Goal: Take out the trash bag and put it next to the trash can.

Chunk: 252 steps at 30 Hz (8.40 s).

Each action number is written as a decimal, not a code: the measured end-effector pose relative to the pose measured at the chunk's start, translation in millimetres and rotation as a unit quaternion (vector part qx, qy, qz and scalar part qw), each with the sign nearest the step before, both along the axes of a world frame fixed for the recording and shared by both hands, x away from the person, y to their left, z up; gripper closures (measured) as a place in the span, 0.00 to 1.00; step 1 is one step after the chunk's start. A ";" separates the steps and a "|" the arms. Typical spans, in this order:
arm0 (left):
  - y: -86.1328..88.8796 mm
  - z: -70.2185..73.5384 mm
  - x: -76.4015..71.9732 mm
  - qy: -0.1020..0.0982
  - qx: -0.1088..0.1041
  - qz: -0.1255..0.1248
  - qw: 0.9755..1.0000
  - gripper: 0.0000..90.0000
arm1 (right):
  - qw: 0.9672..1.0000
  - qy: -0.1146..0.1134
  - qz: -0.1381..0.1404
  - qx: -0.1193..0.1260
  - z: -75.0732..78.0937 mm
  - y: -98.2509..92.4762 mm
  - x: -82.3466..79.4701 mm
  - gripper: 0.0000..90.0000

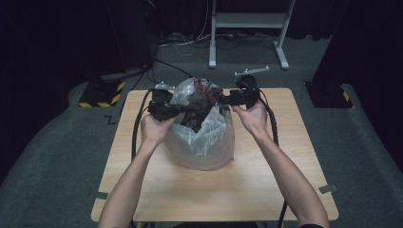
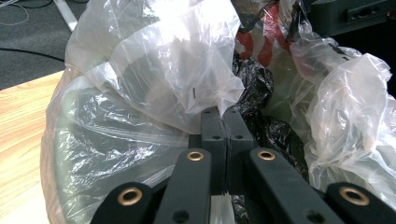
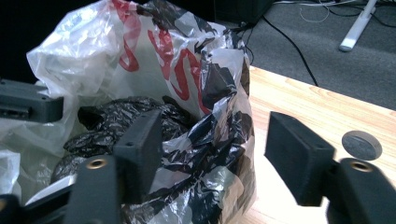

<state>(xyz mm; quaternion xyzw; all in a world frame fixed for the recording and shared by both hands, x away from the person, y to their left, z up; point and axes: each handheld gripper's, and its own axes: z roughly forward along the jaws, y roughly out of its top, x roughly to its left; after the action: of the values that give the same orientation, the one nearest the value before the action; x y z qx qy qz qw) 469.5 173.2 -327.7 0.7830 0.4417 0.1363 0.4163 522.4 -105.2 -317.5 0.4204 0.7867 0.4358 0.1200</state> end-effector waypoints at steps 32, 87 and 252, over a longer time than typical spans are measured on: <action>-5.3 -0.9 2.4 -0.005 -0.049 -0.017 0.999 0.59 | 0.996 -0.014 0.059 -0.072 8.7 38.5 3.3 0.99; -41.4 -8.3 5.1 0.001 0.056 0.000 0.998 1.00 | 0.994 -0.018 0.059 -0.087 4.2 76.4 6.6 0.98; 196.7 93.0 -121.1 -0.170 -0.060 0.226 0.957 1.00 | 0.988 -0.014 -0.113 -0.103 -206.2 -90.2 -40.9 0.34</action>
<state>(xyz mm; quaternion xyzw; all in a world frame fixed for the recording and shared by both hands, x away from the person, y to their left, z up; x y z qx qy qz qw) 348.4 369.9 -234.7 0.6017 0.5372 0.3306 0.4900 481.5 -195.5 -523.7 0.4858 0.7730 0.3421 0.2224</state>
